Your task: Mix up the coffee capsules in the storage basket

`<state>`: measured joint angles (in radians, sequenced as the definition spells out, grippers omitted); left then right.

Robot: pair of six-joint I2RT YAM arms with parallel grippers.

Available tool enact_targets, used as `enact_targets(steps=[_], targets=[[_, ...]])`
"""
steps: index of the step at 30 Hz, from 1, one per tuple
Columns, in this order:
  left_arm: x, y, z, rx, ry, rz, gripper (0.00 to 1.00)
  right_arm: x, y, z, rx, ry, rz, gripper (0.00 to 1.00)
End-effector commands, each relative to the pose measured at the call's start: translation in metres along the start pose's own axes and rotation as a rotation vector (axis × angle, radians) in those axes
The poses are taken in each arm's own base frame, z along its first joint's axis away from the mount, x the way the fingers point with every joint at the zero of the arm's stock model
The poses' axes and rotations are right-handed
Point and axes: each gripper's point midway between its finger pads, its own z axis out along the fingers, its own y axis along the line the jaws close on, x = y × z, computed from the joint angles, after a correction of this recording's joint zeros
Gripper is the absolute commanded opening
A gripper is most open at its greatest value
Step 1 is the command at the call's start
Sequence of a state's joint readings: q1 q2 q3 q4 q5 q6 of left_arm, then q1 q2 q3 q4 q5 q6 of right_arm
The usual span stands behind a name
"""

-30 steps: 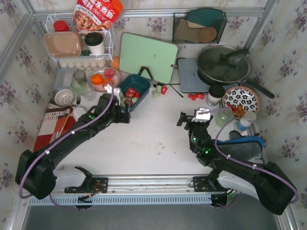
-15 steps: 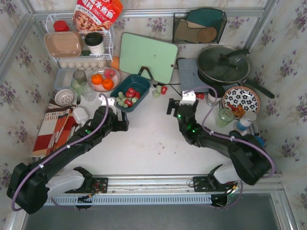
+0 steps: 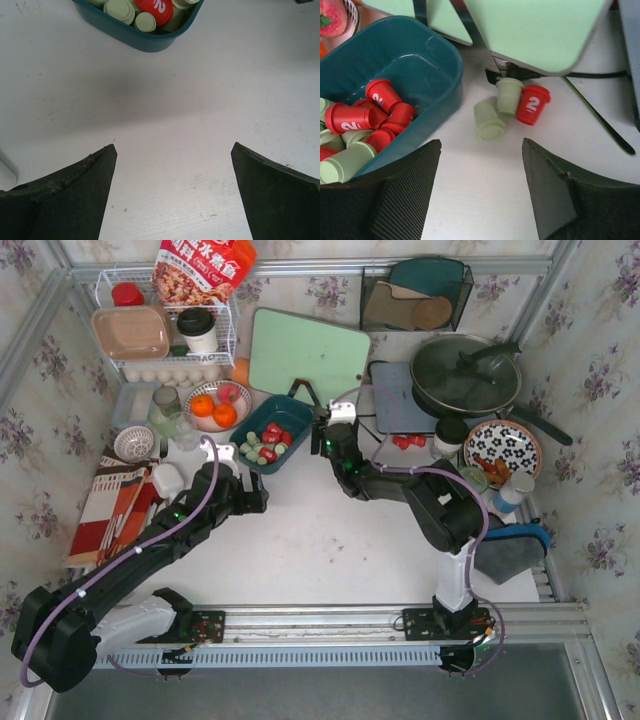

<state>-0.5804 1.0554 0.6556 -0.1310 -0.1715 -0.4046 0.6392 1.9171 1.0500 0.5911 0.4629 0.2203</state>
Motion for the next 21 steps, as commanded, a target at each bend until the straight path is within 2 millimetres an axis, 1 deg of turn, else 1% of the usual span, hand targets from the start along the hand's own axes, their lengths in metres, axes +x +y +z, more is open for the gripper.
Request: enact_targets(steps=[1, 3, 5, 8, 10, 11, 14, 21], targets=[[-0.008, -0.002, -0.005, 0.006, -0.031, -0.021, 0.99, 0.004, 0.015, 0.021, -0.067, 0.03, -0.083, 0.71], [-0.009, -0.002, -0.007, 0.008, -0.036, -0.022, 0.99, 0.012, 0.018, 0.032, -0.085, 0.068, -0.107, 0.64], [-0.009, -0.002, -0.008, 0.008, -0.037, -0.022, 0.99, 0.016, 0.018, 0.041, -0.082, 0.097, -0.128, 0.59], [-0.01, -0.001, -0.009, 0.003, -0.04, -0.025, 0.99, 0.022, 0.016, 0.049, -0.077, 0.134, -0.161, 0.56], [-0.011, 0.0, -0.01, 0.001, -0.044, -0.028, 0.99, 0.03, 0.015, 0.055, -0.07, 0.158, -0.173, 0.56], [-0.011, 0.0, -0.011, 0.0, -0.047, -0.029, 0.99, 0.028, 0.014, 0.058, -0.066, 0.16, -0.173, 0.56], [-0.012, 0.001, -0.012, -0.005, -0.052, -0.03, 0.99, 0.036, 0.011, 0.067, -0.055, 0.195, -0.186, 0.55], [-0.012, 0.001, -0.012, -0.002, -0.051, -0.032, 0.99, 0.044, 0.011, 0.081, -0.07, 0.236, -0.188, 0.55]])
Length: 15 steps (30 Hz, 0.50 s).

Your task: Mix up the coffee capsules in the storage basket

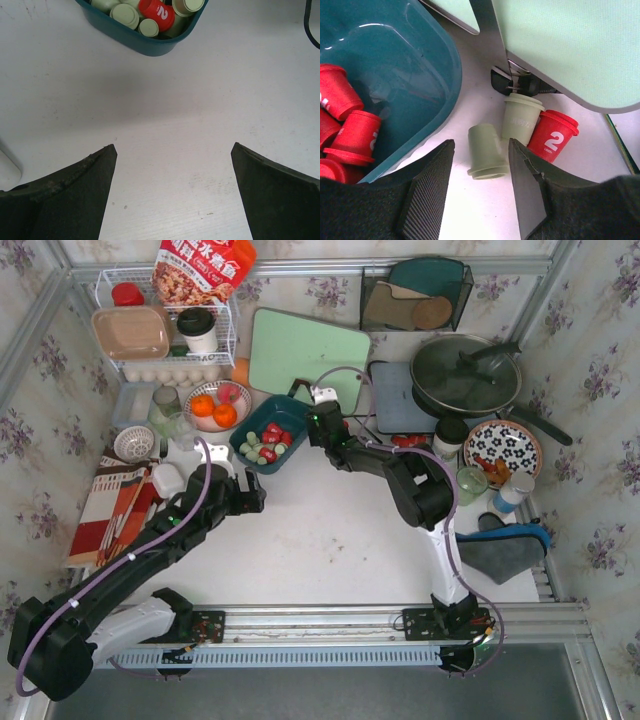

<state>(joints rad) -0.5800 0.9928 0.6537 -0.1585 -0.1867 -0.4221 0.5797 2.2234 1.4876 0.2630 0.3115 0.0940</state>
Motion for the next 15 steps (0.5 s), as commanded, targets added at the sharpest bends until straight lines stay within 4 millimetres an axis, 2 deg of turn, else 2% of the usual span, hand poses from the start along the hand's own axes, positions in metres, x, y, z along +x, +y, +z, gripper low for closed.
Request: enact_targets(steps=[1, 7, 15], targets=[[-0.003, 0.0, 0.0, -0.002, -0.014, -0.008, 0.99, 0.007, -0.001, 0.008, -0.018, 0.039, -0.006, 0.55], [-0.003, -0.001, 0.0, 0.001, -0.014, -0.008, 0.99, 0.014, 0.001, 0.015, -0.037, 0.082, 0.004, 0.5], [-0.003, -0.001, 0.001, 0.003, -0.011, -0.01, 0.99, 0.021, 0.001, 0.018, -0.034, 0.126, 0.002, 0.5]])
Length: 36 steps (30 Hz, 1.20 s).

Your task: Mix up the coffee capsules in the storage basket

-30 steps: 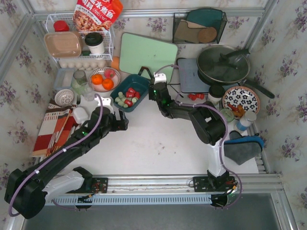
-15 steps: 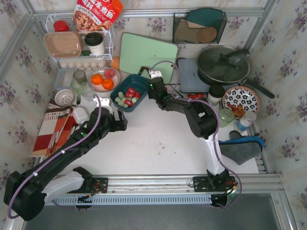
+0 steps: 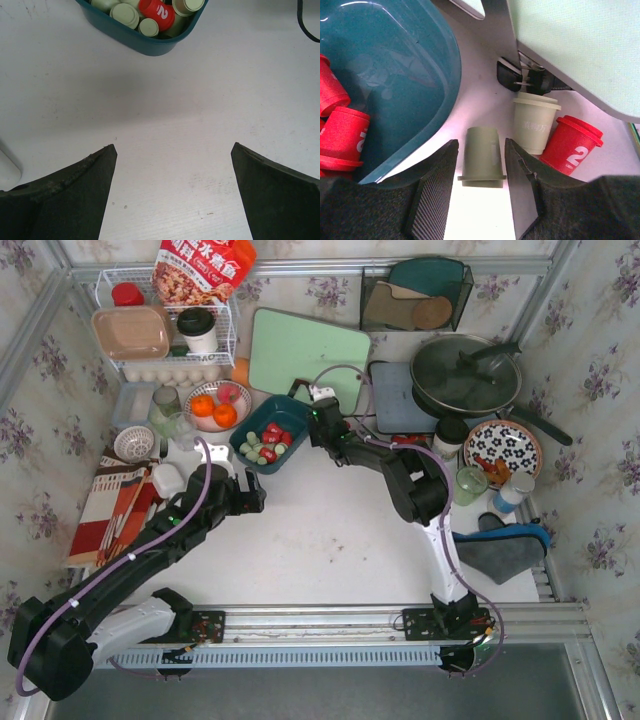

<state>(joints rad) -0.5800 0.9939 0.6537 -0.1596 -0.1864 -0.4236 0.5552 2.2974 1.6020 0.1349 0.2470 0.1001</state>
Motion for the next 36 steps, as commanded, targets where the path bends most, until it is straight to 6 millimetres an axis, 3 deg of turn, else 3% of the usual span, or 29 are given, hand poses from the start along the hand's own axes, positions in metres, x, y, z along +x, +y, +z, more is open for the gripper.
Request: enact_targets(steps=[1, 7, 11, 15, 25, 28, 31, 36], targets=[[-0.003, -0.001, 0.0, 0.003, -0.013, -0.008, 0.99, 0.006, 0.001, 0.003, -0.001, 0.041, 0.008, 0.5], [-0.004, -0.002, 0.0, 0.005, -0.013, -0.009, 0.99, 0.014, 0.001, 0.004, 0.005, 0.078, 0.01, 0.5], [-0.004, -0.002, -0.001, 0.005, -0.015, -0.008, 0.99, 0.015, 0.001, 0.002, 0.003, 0.083, 0.019, 0.37], [-0.005, -0.001, -0.002, 0.001, -0.018, -0.009, 0.99, 0.003, 0.001, -0.007, -0.005, 0.045, 0.035, 0.27], [-0.008, 0.002, -0.006, -0.013, -0.03, -0.02, 0.99, -0.047, 0.001, -0.072, -0.015, -0.13, 0.127, 0.2], [-0.009, 0.003, -0.008, -0.014, -0.038, -0.023, 0.99, -0.063, 0.02, -0.094, -0.079, -0.187, 0.131, 0.2], [-0.01, 0.004, -0.009, -0.02, -0.045, -0.025, 0.99, -0.071, 0.06, -0.115, -0.198, -0.226, 0.122, 0.2], [-0.012, 0.008, -0.013, -0.037, -0.058, -0.037, 0.99, -0.063, 0.127, -0.136, -0.365, -0.254, 0.042, 0.21]])
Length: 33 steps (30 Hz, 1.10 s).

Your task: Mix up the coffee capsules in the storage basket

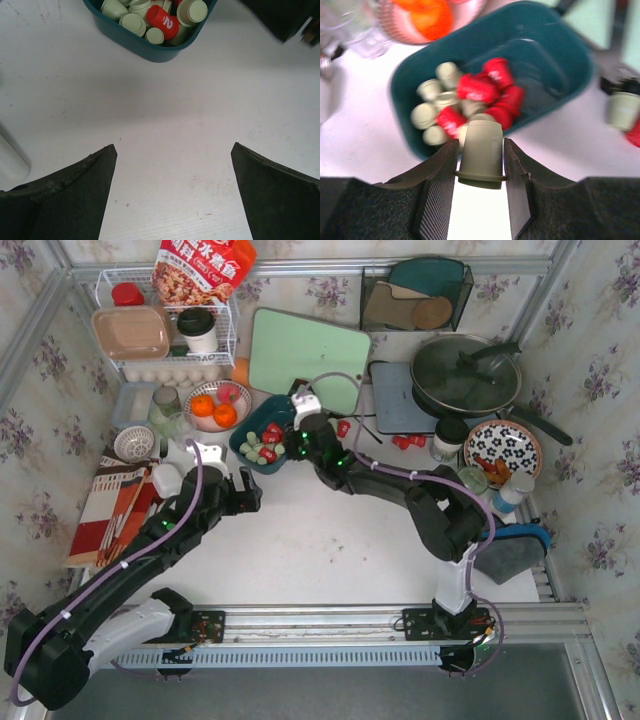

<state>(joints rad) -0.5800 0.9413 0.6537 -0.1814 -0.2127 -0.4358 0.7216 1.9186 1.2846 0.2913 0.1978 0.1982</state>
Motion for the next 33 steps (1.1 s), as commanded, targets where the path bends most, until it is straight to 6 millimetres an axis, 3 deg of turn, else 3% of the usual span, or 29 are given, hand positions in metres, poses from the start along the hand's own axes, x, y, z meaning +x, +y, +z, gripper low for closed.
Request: enact_targets(steps=[1, 4, 9, 14, 25, 30, 33], targets=[[-0.004, 0.006, -0.004, -0.031, -0.027, -0.023, 0.99, -0.003, 0.052, -0.004, -0.16, -0.061, -0.031, 0.21], [-0.008, 0.009, -0.011, -0.032, -0.071, -0.04, 0.99, 0.008, 0.071, 0.0, -0.228, -0.055, -0.027, 0.21], [-0.015, 0.014, -0.021, -0.027, -0.135, -0.056, 0.99, 0.026, 0.075, 0.019, -0.239, -0.018, -0.032, 0.21], [-0.016, 0.014, -0.022, -0.024, -0.149, -0.055, 0.99, 0.029, 0.061, 0.045, -0.199, -0.004, -0.033, 0.21], [-0.012, 0.012, -0.017, -0.031, -0.111, -0.045, 0.99, 0.027, -0.001, 0.095, -0.003, 0.027, -0.018, 0.22], [-0.011, 0.013, -0.015, -0.035, -0.103, -0.042, 0.99, 0.03, -0.011, 0.109, 0.027, 0.037, -0.042, 0.33], [-0.011, 0.012, -0.014, -0.037, -0.098, -0.04, 0.99, 0.032, -0.017, 0.111, 0.059, 0.041, -0.051, 0.53]])
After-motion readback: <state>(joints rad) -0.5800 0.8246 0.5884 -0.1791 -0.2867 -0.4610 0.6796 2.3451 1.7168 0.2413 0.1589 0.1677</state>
